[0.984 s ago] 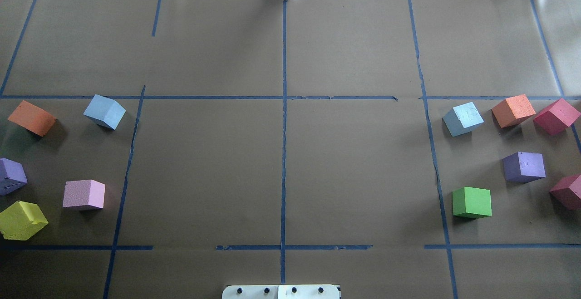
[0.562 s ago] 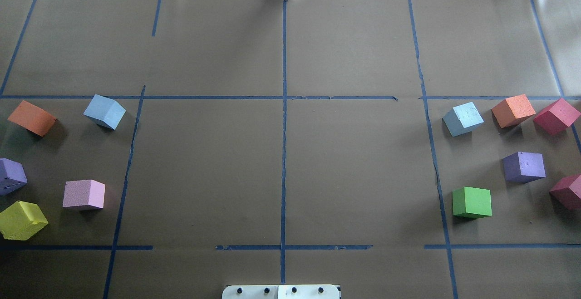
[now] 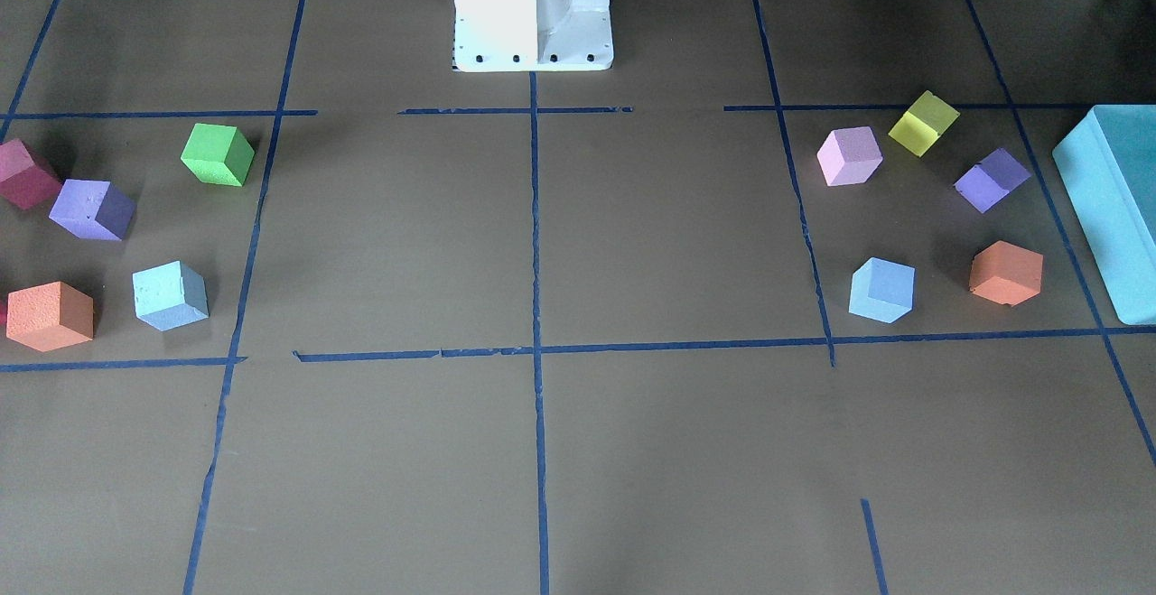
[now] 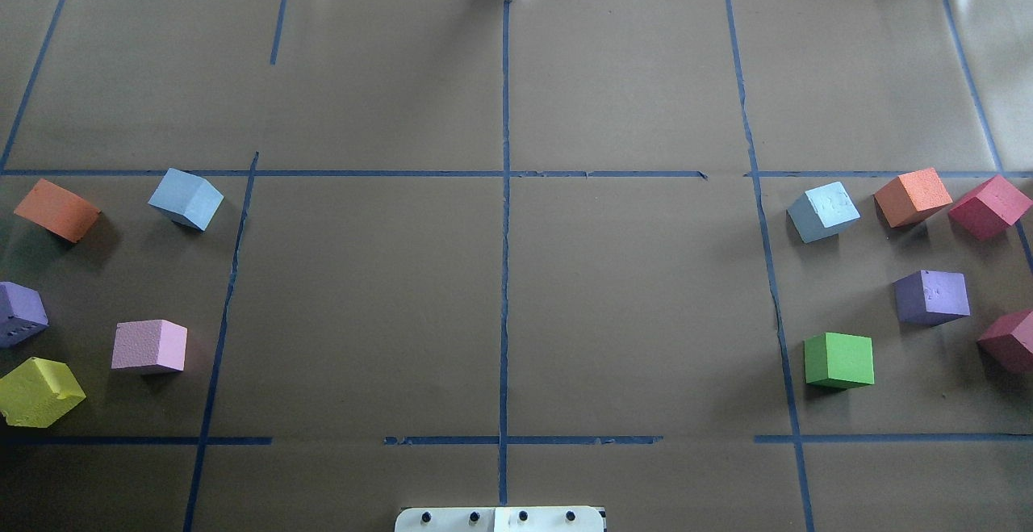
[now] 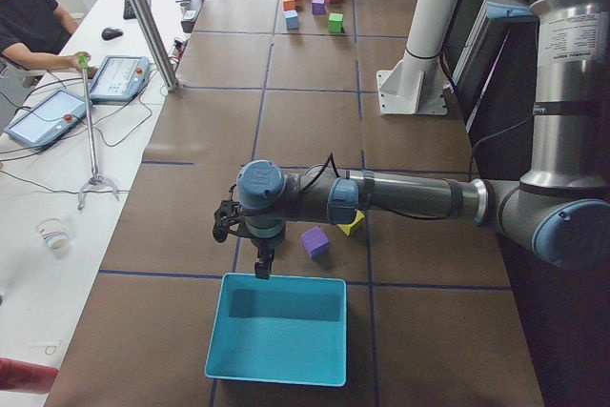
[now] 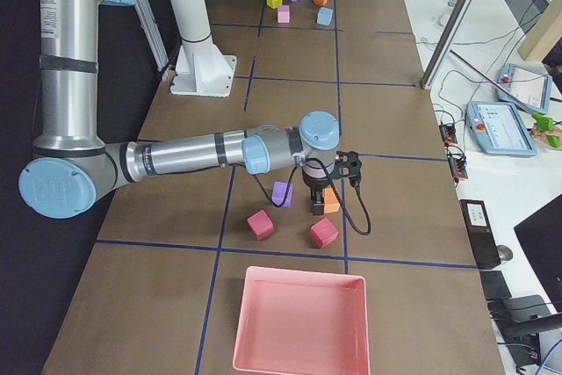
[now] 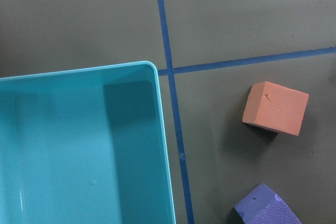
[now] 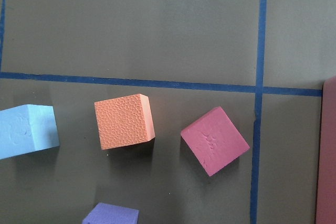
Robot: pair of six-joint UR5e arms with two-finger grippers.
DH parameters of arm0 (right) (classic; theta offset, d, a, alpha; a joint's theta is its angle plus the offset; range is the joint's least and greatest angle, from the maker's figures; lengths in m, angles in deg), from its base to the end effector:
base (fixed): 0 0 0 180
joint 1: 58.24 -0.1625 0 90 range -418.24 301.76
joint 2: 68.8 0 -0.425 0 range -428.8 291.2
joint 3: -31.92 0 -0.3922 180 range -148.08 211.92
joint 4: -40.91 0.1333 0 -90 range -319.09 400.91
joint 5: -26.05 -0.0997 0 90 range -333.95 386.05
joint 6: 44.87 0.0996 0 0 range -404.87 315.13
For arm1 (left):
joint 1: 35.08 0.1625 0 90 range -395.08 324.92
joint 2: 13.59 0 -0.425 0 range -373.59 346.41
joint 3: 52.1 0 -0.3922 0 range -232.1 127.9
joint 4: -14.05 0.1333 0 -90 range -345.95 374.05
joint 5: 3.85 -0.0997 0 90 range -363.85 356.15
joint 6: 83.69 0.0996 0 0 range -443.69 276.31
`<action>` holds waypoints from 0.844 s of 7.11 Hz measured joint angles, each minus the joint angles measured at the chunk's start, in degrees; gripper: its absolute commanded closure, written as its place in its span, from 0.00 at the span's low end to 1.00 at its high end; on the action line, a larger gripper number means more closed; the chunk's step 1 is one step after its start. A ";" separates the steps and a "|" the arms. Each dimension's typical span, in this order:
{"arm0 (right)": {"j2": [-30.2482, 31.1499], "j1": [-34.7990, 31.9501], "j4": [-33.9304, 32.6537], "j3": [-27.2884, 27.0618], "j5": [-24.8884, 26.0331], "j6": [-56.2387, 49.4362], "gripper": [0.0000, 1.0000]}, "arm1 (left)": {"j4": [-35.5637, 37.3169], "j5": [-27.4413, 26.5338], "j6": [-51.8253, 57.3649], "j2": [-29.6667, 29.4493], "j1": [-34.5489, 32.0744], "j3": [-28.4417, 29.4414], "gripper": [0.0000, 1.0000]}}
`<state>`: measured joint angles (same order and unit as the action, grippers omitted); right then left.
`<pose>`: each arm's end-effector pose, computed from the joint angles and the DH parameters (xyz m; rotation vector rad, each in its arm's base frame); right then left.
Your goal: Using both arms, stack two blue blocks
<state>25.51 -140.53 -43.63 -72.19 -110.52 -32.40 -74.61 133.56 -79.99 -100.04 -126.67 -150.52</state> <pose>-0.0025 -0.4727 0.5594 0.1060 -0.8390 -0.0302 -0.0729 -0.4663 0.6145 0.0962 0.8237 0.0602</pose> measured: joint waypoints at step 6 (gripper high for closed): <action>-10.43 22.63 7.45 -0.23 8.81 20.30 0.02 | -2.48 2.56 -0.06 0.38 0.09 -0.88 0.00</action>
<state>15.07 -117.90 -36.19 -72.41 -101.71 -12.10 -77.09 136.13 -80.05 -99.66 -126.57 -151.40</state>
